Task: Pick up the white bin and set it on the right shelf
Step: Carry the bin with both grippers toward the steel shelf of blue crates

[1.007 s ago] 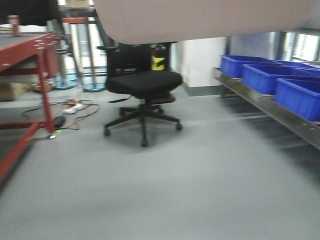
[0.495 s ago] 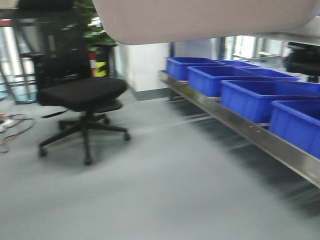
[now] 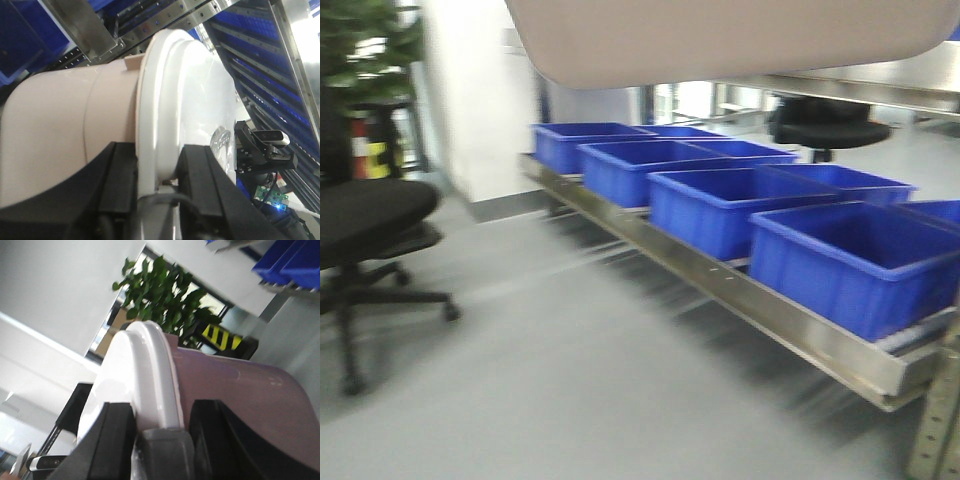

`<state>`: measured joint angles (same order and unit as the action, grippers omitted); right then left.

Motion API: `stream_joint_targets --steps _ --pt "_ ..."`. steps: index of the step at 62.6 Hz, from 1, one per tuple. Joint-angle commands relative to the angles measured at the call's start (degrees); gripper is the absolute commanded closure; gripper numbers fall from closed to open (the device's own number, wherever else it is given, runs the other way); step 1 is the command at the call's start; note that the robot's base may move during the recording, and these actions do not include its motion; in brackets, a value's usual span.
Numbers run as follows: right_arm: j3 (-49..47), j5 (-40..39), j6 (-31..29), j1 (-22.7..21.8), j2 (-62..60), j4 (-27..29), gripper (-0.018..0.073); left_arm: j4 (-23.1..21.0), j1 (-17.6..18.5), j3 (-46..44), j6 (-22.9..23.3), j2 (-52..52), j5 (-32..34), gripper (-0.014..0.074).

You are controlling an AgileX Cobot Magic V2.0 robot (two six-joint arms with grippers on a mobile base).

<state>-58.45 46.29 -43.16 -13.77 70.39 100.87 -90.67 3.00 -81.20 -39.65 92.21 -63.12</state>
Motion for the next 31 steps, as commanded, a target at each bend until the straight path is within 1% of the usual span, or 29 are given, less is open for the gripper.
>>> stream_joint_targets --steps 1,31 --pt "-2.4 8.8 0.1 1.4 -2.3 7.9 0.0501 -2.1 2.4 -1.9 -2.8 -2.9 -11.6 0.0722" --pt "-2.4 8.5 0.1 1.4 -2.3 7.9 0.0501 -2.1 2.4 -1.9 -2.8 -2.9 -11.6 0.0722"
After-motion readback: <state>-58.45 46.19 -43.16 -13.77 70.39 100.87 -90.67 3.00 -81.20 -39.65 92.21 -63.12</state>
